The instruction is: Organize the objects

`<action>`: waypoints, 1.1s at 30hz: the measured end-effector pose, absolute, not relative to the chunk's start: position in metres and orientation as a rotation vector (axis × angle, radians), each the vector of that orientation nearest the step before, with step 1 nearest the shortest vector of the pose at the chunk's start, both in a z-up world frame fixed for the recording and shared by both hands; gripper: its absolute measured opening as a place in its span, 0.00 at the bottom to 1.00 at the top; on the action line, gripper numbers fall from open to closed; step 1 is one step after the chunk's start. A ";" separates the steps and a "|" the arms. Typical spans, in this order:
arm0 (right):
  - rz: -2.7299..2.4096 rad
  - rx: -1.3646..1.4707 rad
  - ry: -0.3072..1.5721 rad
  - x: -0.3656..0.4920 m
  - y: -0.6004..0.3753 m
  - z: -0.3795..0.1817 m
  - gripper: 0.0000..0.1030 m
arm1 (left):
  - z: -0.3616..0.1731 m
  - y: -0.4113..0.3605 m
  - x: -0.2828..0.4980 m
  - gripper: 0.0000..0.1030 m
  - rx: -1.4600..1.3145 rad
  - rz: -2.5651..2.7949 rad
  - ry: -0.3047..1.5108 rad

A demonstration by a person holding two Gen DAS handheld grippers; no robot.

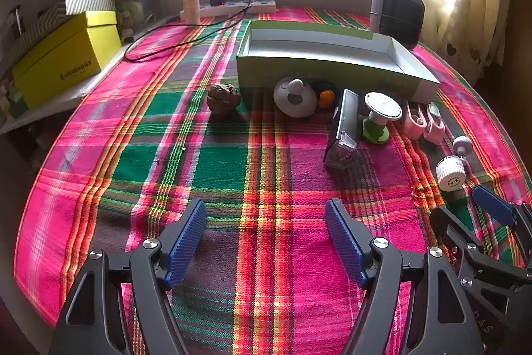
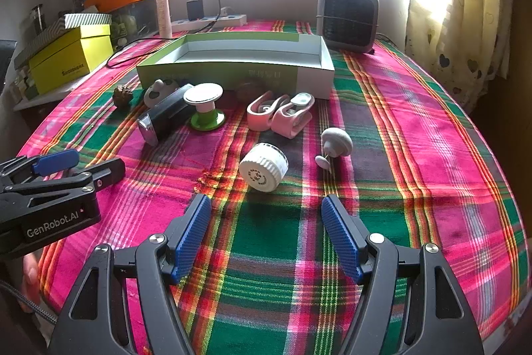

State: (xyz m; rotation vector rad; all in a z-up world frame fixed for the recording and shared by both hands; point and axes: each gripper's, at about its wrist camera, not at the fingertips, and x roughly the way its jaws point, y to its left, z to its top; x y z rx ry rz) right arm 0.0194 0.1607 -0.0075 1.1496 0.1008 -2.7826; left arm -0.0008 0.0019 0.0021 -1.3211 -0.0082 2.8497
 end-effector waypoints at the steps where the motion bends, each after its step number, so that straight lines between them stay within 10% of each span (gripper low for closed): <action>1: -2.781 1.150 0.102 0.020 0.160 -0.007 0.68 | 0.002 0.002 -0.001 0.71 -1.321 2.849 -0.009; 16: -2.717 1.191 0.087 -0.001 0.176 -0.004 0.67 | 0.007 0.000 -0.007 0.71 -1.273 2.722 -0.098; 33: -2.597 1.174 0.185 -0.011 0.166 -0.004 0.30 | 0.017 0.022 -0.035 0.70 -1.212 2.655 -0.011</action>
